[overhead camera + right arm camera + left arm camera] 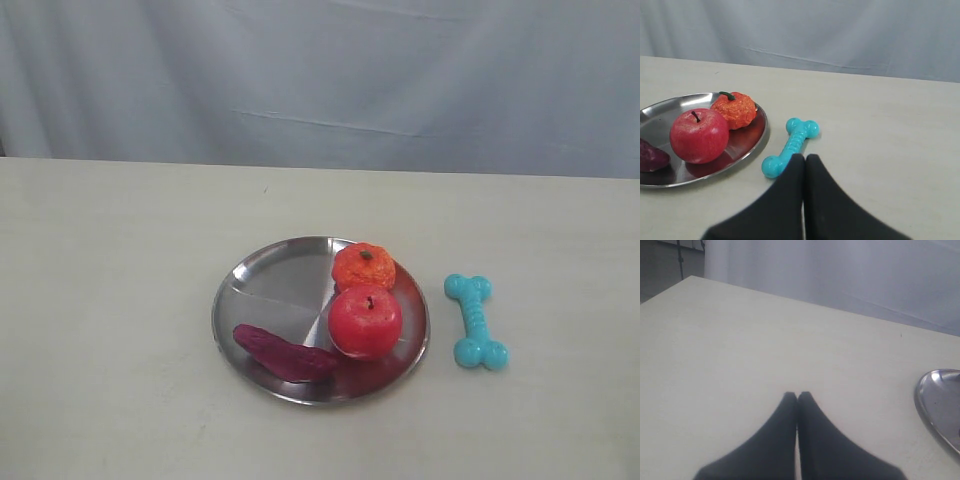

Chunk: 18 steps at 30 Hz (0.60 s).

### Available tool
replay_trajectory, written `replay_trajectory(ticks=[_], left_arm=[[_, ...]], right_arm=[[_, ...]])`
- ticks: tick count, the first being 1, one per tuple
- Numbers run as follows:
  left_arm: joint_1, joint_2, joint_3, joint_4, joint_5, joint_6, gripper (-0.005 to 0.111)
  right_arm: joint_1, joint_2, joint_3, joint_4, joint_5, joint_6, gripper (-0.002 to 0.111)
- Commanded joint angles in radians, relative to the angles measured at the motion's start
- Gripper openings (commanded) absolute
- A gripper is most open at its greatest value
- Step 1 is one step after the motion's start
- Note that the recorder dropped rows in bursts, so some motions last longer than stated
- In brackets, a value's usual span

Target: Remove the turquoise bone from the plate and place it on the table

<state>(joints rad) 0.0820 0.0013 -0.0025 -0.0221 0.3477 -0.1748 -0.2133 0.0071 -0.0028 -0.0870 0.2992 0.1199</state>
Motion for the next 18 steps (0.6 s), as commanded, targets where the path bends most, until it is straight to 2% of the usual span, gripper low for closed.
replay_trajectory(ticks=[1,18], left_arm=[[0.001,-0.001,0.003,0.000,-0.005,-0.002,0.000],[0.001,-0.001,0.003,0.000,-0.005,-0.002,0.000]], right_arm=[[-0.005,-0.007,0.003,-0.009,0.002,-0.009,0.000],[-0.005,-0.007,0.003,-0.009,0.002,-0.012,0.000]])
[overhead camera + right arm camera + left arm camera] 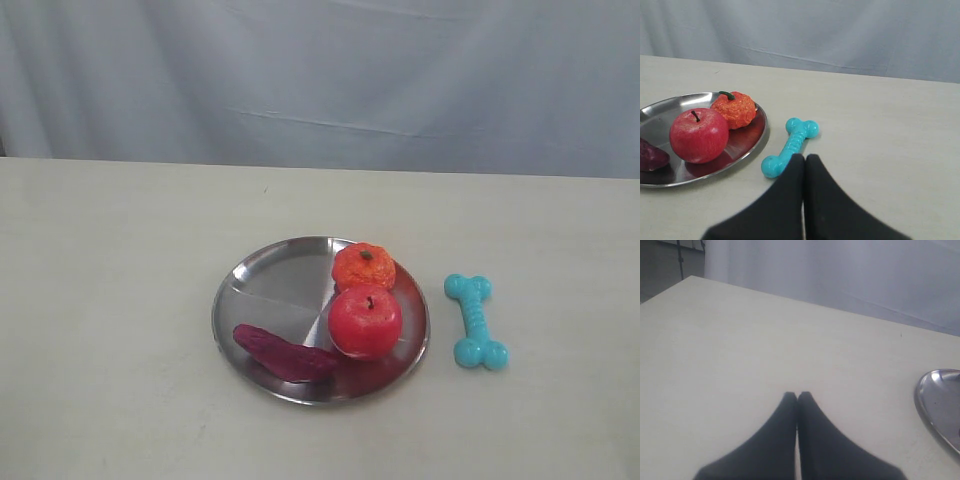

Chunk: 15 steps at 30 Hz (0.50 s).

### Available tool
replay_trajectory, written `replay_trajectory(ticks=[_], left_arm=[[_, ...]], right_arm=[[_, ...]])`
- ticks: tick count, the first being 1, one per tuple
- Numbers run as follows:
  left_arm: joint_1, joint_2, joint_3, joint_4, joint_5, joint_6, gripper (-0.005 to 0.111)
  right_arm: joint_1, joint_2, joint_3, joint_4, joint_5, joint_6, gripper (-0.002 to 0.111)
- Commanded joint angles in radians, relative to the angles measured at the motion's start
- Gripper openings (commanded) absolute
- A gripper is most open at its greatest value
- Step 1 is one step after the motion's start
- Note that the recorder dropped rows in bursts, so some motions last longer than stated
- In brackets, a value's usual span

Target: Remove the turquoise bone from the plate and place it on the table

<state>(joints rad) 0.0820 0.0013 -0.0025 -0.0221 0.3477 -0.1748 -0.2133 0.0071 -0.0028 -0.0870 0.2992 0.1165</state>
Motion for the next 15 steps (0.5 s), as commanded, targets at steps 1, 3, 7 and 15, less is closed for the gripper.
replay_trajectory(ticks=[1,3,7,15], left_arm=[[0.001,-0.001,0.003,0.000,-0.005,-0.002,0.000],[0.001,-0.001,0.003,0.000,-0.005,-0.002,0.000],[0.001,-0.001,0.003,0.000,-0.005,-0.002,0.000],[0.001,-0.001,0.003,0.000,-0.005,-0.002,0.000]], right_arm=[[-0.005,-0.007,0.003,-0.009,0.002,-0.009,0.000],[-0.005,-0.007,0.003,-0.009,0.002,-0.009,0.000],[-0.005,-0.007,0.003,-0.009,0.002,-0.009,0.000],[-0.005,-0.007,0.003,-0.009,0.002,-0.001,0.000]])
